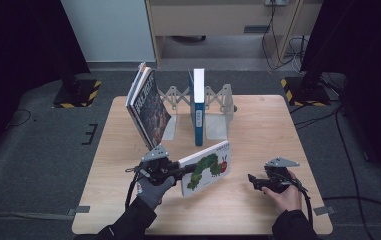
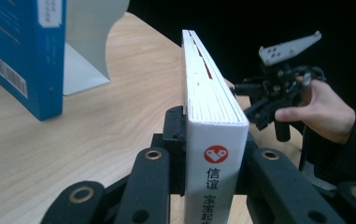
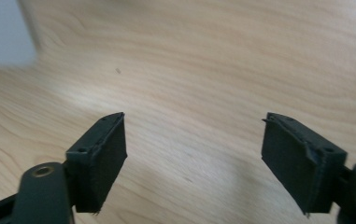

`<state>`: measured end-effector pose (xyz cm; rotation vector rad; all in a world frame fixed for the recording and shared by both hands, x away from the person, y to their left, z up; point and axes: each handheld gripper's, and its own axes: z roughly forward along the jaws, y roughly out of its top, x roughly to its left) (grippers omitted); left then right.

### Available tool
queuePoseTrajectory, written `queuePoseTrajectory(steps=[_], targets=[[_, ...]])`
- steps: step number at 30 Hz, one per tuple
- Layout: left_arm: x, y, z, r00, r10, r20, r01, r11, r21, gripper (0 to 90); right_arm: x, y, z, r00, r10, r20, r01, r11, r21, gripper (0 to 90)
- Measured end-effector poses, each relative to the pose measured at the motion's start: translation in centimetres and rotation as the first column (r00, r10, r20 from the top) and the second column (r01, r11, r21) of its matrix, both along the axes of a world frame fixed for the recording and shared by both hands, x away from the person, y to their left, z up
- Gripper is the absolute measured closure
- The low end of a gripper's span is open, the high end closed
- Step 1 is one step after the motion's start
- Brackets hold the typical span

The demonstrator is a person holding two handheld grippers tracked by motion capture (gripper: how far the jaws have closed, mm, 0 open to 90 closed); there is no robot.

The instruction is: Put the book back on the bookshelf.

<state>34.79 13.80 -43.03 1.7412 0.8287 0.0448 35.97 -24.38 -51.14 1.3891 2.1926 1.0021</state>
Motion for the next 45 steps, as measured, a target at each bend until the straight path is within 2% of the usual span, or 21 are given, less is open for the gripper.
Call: queuePoseTrajectory(steps=[4,11,16,22,25,33,34,40,43,45], targets=[[0.2,0.3,0.7,0.9995,0.019,0.024,-0.020,0.9998,0.010,74.7,0.2,-0.4,-0.7,0.9997,-0.008,-0.024,0.007,0.998,-0.060,18.3],[0.9,0.4,1.5,0.9975,0.059,0.040,-0.059,0.9982,0.004,74.6,0.4,-0.7,-1.3,0.9979,-0.035,-0.055,0.031,0.997,-0.070,14.4],[1.6,-0.1,2.3,0.9948,0.083,0.059,-0.083,0.9966,-0.004,74.7,0.4,-0.8,-1.7,0.9965,-0.030,-0.078,0.024,0.997,-0.077,12.9],[2.7,-0.5,3.0,0.9896,0.121,0.079,-0.119,0.9926,-0.021,74.7,0.4,-0.7,-1.8,0.9976,-0.026,-0.064,0.021,0.996,-0.082,10.8],[3.1,-0.8,3.2,0.9856,0.142,0.091,-0.141,0.9898,-0.019,74.7,0.4,-0.6,-2.1,0.9987,-0.021,-0.047,0.017,0.995,-0.099,9.0],[4.3,-1.5,4.0,0.9739,0.196,0.115,-0.193,0.9806,-0.035,74.6,0.3,-0.5,-2.5,0.9993,-0.035,-0.013,0.034,0.996,-0.081,3.8],[4.4,-1.6,4.2,0.9727,0.199,0.119,-0.196,0.9798,-0.039,74.6,0.2,-0.6,-2.7,0.9994,-0.034,0.002,0.034,0.996,-0.078,2.8],[5.2,-2.4,4.9,0.9598,0.230,0.161,-0.227,0.9733,-0.032,74.6,0.2,-0.6,-2.7,0.9994,-0.033,0.005,0.033,0.997,-0.073,2.8],[5.8,-3.0,5.1,0.9561,0.242,0.165,-0.239,0.9702,-0.042,74.6,0.2,-0.6,-2.7,0.9995,-0.033,0.004,0.033,0.997,-0.073,2.7],[6.2,-3.5,5.2,0.9520,0.247,0.181,-0.245,0.9689,-0.034,74.6,0.2,-0.6,-2.7,0.9995,-0.032,0.004,0.033,0.997,-0.073,2.7]])
